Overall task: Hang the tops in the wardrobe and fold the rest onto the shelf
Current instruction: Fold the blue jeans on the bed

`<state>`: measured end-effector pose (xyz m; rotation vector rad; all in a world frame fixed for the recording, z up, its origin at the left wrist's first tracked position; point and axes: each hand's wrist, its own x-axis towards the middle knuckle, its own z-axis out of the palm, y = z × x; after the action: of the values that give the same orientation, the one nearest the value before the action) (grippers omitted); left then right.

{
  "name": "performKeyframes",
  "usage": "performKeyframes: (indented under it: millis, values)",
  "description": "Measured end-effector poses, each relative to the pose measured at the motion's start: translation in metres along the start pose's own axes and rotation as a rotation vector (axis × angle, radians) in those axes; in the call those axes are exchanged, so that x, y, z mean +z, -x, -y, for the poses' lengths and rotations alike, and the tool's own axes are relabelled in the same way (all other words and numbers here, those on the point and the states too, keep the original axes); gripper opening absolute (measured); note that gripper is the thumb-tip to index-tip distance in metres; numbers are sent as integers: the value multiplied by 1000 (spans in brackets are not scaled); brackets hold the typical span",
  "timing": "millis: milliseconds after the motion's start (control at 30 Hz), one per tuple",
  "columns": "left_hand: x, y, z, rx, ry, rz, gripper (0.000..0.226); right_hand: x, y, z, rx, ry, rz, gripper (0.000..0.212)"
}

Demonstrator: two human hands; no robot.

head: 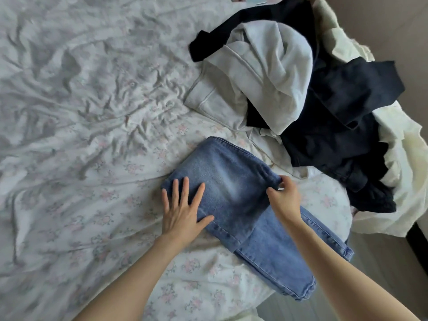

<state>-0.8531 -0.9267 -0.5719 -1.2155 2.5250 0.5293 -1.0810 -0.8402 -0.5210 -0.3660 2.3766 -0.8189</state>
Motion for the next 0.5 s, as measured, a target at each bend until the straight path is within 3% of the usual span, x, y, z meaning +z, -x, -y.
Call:
performKeyframes:
  millis: [100, 167, 300, 367, 500]
  values:
    - [3, -1, -9, 4, -102, 29, 96, -5, -4, -5, 43, 352, -7, 33]
    - [4, -3, -16, -9, -127, 68, 103, 0, -3, -5, -26, 527, -55, 39]
    - [-8, -20, -25, 14, -48, 17, 98, 28, -6, 20, -646, 595, -196, 47]
    - [-13, -31, -28, 28, -12, -64, 88, 48, -13, 35, -806, 710, -86, 49]
    - [-7, -56, -12, -7, -39, -92, 80, 81, -32, 32, -714, 991, 177, 52]
